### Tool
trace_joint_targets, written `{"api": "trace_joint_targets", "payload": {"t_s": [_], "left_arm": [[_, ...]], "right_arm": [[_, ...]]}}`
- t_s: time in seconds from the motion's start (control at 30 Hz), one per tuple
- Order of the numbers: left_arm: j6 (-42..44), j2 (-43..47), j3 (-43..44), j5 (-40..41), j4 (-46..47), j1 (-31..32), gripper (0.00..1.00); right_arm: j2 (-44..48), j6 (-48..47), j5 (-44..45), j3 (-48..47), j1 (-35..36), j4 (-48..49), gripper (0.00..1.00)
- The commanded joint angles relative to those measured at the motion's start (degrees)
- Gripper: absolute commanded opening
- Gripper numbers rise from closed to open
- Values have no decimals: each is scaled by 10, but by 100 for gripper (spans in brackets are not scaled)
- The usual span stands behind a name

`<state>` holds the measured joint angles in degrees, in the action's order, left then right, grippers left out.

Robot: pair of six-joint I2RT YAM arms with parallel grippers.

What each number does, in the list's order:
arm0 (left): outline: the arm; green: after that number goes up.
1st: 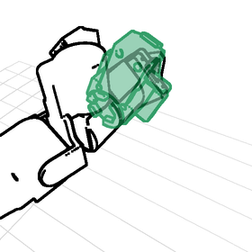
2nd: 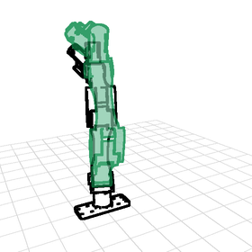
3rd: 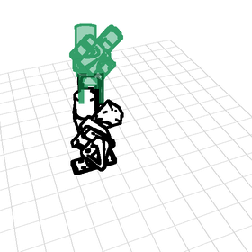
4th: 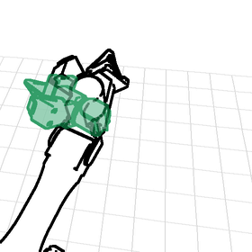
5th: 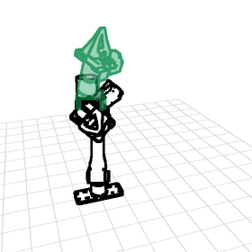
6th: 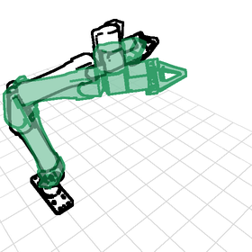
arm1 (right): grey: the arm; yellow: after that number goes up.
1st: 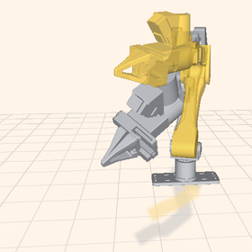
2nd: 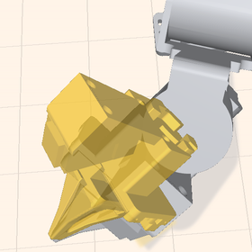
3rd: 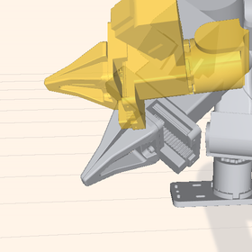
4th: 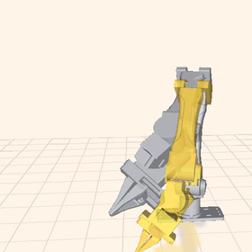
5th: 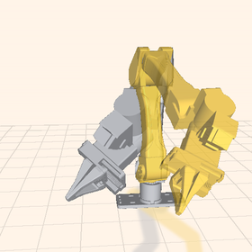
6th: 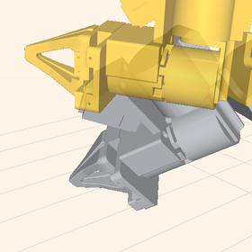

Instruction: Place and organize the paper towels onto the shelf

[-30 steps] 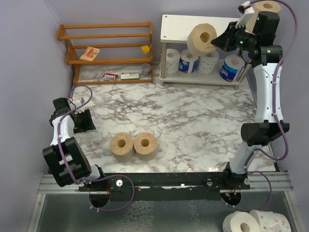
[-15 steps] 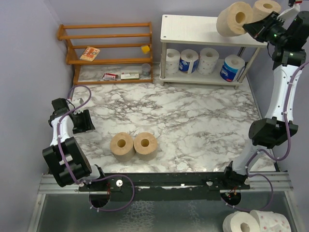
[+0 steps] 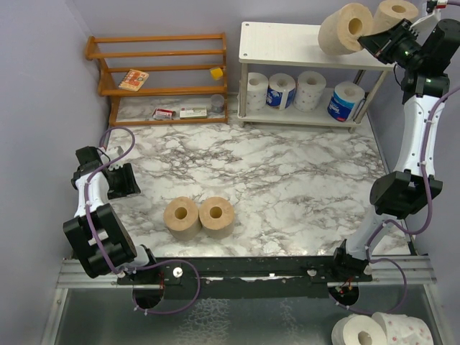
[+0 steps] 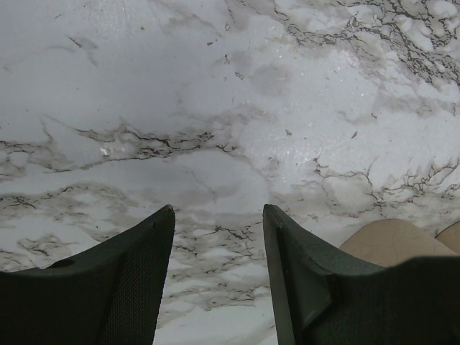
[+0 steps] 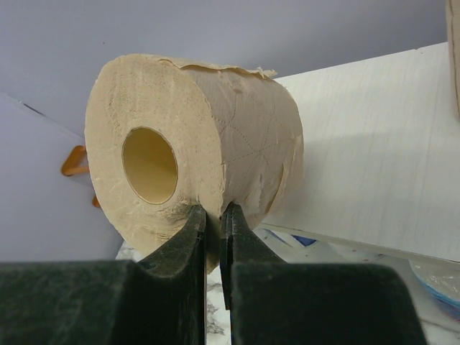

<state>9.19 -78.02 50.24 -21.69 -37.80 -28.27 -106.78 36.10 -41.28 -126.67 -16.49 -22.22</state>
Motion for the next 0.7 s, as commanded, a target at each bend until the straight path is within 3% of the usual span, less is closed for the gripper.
{"api": "trace_joint_targets", "payload": {"t_s": [0.0, 0.47, 0.67], "left_arm": [[9, 1, 13, -20, 1, -5, 55], [8, -9, 14, -22, 0, -6, 55], [9, -8, 14, -22, 0, -6, 55]], "right_arm": [[2, -25, 49, -10, 0, 28, 1], [5, -55, 123, -8, -1, 7, 1], [5, -70, 127, -6, -1, 1, 8]]}}
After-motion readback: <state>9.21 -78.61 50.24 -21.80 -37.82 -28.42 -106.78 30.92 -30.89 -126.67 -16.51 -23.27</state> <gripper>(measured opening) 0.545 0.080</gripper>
